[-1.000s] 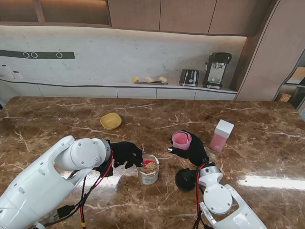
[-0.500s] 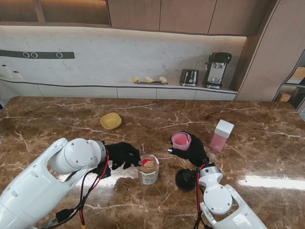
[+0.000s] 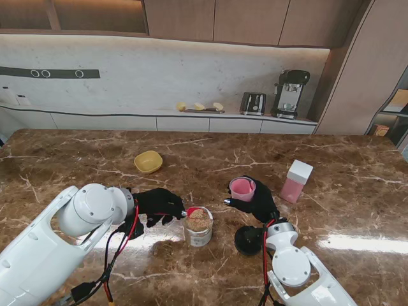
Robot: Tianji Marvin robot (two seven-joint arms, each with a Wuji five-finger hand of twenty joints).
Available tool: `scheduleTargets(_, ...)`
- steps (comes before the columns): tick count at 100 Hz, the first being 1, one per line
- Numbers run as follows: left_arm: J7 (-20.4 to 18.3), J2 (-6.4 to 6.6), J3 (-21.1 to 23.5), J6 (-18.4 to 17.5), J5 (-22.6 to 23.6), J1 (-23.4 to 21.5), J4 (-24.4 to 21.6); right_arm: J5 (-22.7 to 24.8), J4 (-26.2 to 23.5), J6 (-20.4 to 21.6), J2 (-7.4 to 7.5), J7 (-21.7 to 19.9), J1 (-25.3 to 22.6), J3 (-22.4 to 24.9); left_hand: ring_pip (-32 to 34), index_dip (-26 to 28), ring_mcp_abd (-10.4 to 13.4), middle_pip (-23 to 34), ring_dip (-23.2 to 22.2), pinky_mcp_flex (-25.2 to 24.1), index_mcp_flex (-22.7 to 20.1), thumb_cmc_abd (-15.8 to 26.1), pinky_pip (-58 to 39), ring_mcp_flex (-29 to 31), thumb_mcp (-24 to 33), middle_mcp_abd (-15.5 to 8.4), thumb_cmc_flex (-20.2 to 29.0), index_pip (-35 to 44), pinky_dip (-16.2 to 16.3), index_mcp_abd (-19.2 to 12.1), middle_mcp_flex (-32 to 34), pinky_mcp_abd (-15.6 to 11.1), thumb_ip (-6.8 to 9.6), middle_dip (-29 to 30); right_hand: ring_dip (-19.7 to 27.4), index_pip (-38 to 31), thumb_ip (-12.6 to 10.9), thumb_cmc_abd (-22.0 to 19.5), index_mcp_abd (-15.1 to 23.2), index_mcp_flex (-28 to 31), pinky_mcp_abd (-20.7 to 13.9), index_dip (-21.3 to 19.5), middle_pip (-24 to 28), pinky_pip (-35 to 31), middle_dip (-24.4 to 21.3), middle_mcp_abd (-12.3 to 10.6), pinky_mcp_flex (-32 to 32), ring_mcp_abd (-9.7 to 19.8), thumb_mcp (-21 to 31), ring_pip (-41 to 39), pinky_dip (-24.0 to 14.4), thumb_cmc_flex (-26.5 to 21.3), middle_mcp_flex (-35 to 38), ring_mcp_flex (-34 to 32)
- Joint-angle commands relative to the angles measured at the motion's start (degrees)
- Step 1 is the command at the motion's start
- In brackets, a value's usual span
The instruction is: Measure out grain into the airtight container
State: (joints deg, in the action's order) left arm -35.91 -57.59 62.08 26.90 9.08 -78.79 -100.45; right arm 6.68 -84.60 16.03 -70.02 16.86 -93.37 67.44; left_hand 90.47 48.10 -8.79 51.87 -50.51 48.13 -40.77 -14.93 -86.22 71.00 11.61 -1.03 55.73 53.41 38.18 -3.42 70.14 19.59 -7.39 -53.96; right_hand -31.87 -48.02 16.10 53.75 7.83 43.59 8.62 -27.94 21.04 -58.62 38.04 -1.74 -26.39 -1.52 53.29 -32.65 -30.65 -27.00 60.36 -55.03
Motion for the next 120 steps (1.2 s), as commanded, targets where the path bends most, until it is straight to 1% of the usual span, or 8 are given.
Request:
scheduleTargets(1, 0.04, -0.17, 0.39, 0.71, -0.48, -0.28, -0.91, -0.18, 0.31, -0.47, -0.09, -0.87, -0.39, -0.11, 4.62, 1.46, 0.51, 2.11, -0.80, 0.07, 0.80, 2.55, -4.24, 1.67, -0.90, -0.50, 3.22, 0.35, 1.04, -1.53, 0.47, 1.62, 2.19, -0.83, 0.36, -2.64, 0.12, -10.57, 10.31, 5.00, -0.36, -0.50, -0.05, 0.78, -0.27, -2.29, -0.02, 2.19, 10.93, 0.34, -1.00, -6.14, -0.44, 1.18)
scheduleTargets(32, -0.77, -0.09, 1.54, 2.18, -2.58, 0.62, -2.94, 0.86, 0.81, -0.44, 0.00, -0.76, -0.17, -0.15, 4.58, 1.66, 0.54, 2.07, -0.88, -0.02, 0.86, 2.71, -4.16, 1.68, -1.42, -0.63, 3.54, 0.25, 1.11, -1.62, 0.33, 1.47, 2.35, -0.84, 0.35, -2.68, 0.12, -10.49, 10.30, 5.07, -0.38, -0.52, -0.04, 0.79, -0.23, -2.29, -0.07, 2.17, 10.96, 0.34, -1.02, -6.22, -0.43, 1.20)
scheduleTargets(61, -0.68, -0.37, 1.30, 3.66, -5.00, 2.83, -3.99, 2.51, 1.55, -0.11, 0.23, -0.96, 0.36, -0.69, 4.59, 1.70, 0.62, 2.09, -0.94, 0.08, 0.79, 2.78, -4.21, 1.69, -1.86, -0.53, 3.79, 0.11, 1.18, -1.44, 0.38, 1.44, 2.46, -0.86, 0.38, -2.73, 0.10, -10.50, 10.31, 5.17, -0.35, -0.49, -0.04, 0.85, -0.22, -2.44, -0.10, 2.29, 10.92, 0.39, -1.01, -6.32, -0.40, 1.17)
scheduleTargets(91, 0.17, -0.90, -0.62, 3.85, -6.57, 5.36, -3.84, 3.97, 1.48, 0.61, 0.60, -1.62, 0.59, -1.29, 4.66, 1.69, 0.60, 2.09, -1.00, 0.18, 0.72, 2.78, -4.25, 1.69, -2.22, -0.41, 4.04, 0.02, 1.23, -1.32, 0.47, 1.60, 2.56, -0.83, 0.39, -2.79, 0.10, -10.60, 10.34, 5.29, -0.37, -0.47, -0.03, 0.90, -0.22, -2.33, -0.13, 2.29, 10.78, 0.44, -1.00, -6.23, -0.32, 1.20)
scheduleTargets(120, 1.23, -1.56, -3.35, 4.12, -7.96, 8.19, -2.27, 4.99, 0.88, 1.71, 0.89, -2.18, 0.65, -2.28, 4.76, 1.71, 0.66, 2.11, -1.02, 0.37, 0.61, 2.83, -4.31, 1.71, -2.46, -0.48, 4.16, 0.10, 1.24, -1.26, 0.58, 1.65, 2.61, -0.79, 0.49, -2.85, 0.09, -10.67, 10.24, 5.43, -0.26, -0.44, -0.13, 0.95, -0.29, -2.34, -0.13, 2.22, 10.70, 0.68, -0.99, -6.19, -0.30, 1.13)
